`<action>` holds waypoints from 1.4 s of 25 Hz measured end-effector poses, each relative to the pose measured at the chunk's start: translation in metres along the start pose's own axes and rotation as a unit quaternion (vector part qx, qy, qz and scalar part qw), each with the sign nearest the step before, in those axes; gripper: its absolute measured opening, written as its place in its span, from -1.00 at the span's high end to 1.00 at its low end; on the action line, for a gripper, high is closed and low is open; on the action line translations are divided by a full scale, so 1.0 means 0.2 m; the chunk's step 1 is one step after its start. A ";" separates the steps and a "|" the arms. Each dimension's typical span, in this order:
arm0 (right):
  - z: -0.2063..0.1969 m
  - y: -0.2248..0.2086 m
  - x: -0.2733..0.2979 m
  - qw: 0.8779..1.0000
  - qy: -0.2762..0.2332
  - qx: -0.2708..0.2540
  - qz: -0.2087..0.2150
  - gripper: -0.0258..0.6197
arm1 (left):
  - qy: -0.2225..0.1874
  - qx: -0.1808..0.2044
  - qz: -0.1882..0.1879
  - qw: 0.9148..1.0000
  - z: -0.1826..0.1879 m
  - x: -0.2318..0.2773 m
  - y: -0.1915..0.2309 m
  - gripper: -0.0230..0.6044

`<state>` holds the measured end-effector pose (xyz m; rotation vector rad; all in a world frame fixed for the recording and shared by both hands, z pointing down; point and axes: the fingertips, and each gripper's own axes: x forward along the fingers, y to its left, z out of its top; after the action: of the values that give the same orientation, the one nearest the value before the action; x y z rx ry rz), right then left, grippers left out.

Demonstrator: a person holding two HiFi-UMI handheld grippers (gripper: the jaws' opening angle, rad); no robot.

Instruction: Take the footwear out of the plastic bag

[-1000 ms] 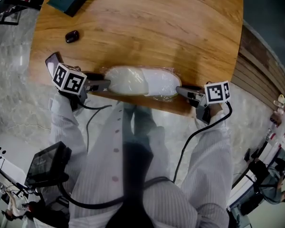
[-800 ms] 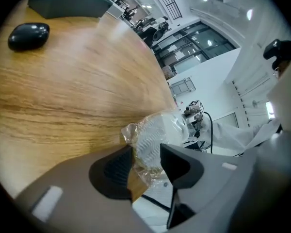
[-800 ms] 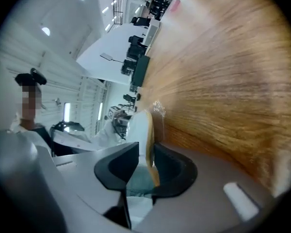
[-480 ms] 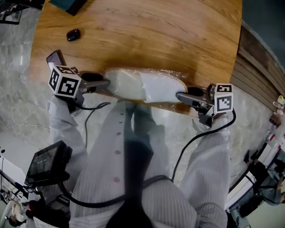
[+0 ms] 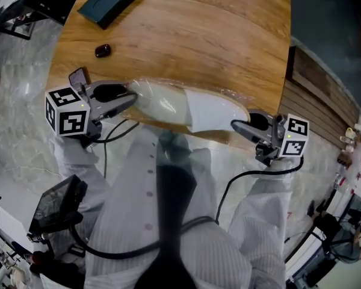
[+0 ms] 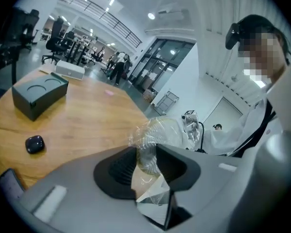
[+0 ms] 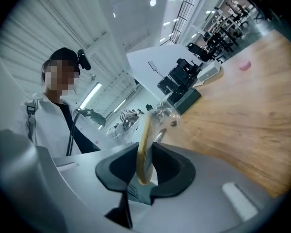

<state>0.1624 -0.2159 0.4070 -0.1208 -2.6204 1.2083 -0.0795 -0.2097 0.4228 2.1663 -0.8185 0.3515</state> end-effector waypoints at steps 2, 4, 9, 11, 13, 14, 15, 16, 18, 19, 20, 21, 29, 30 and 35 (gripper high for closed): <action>0.03 0.03 -0.06 1.000 -0.015 -0.012 -0.006 0.64 | -0.016 0.011 -0.006 1.000 0.04 0.00 -0.05 0.56; 0.04 0.04 -0.10 0.999 -0.026 -0.016 -0.008 0.64 | -0.027 0.016 -0.016 0.999 0.05 0.00 -0.08 0.57; 0.03 0.12 -0.15 0.999 -0.038 -0.026 -0.011 0.65 | -0.031 0.030 -0.030 0.999 0.08 -0.04 -0.18 0.62; 0.03 0.14 -0.17 0.999 -0.045 -0.023 -0.004 0.65 | -0.035 0.036 -0.043 0.998 0.09 -0.05 -0.22 0.64; 0.03 0.14 -0.20 0.998 -0.054 -0.017 0.006 0.65 | -0.042 0.041 -0.062 0.996 0.10 -0.05 -0.25 0.67; 0.03 0.15 -0.21 0.998 -0.058 -0.015 0.010 0.65 | -0.043 0.044 -0.069 0.996 0.11 -0.05 -0.26 0.68; 0.03 0.15 -0.23 0.998 -0.062 -0.013 0.013 0.65 | -0.043 0.047 -0.071 0.995 0.11 -0.05 -0.27 0.71; 0.03 0.15 -0.25 0.998 -0.066 -0.011 0.014 0.65 | -0.044 0.050 -0.069 0.995 0.11 -0.05 -0.27 0.73; 0.03 0.15 -0.30 0.997 -0.077 -0.005 0.012 0.65 | -0.047 0.055 -0.056 0.996 0.12 -0.07 -0.25 0.92; 0.03 0.14 -0.32 0.996 -0.084 -0.004 0.008 0.65 | -0.049 0.056 -0.048 0.996 0.12 -0.08 -0.23 0.92; 0.03 0.14 -0.35 0.996 -0.089 -0.004 0.003 0.65 | -0.050 0.057 -0.042 0.996 0.12 -0.10 -0.22 0.92; 0.03 0.15 -0.38 0.995 -0.095 -0.005 -0.003 0.65 | -0.050 0.058 -0.037 0.996 0.12 -0.11 -0.21 0.92; 0.01 0.15 -0.67 0.985 -0.141 -0.012 -0.098 0.65 | -0.056 0.053 0.034 0.996 0.13 -0.21 -0.09 0.92; 0.01 0.14 -0.69 0.982 -0.148 -0.011 -0.114 0.65 | -0.057 0.051 0.048 0.996 0.13 -0.21 -0.07 0.92; -0.02 0.07 -0.78 0.959 -0.169 -0.007 -0.227 0.65 | -0.064 0.057 0.139 0.987 0.16 -0.19 0.06 0.92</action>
<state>0.3142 -0.2313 0.3693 0.7064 -2.7088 1.1174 -0.1170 -0.2231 0.3891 2.1993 -1.2050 0.4098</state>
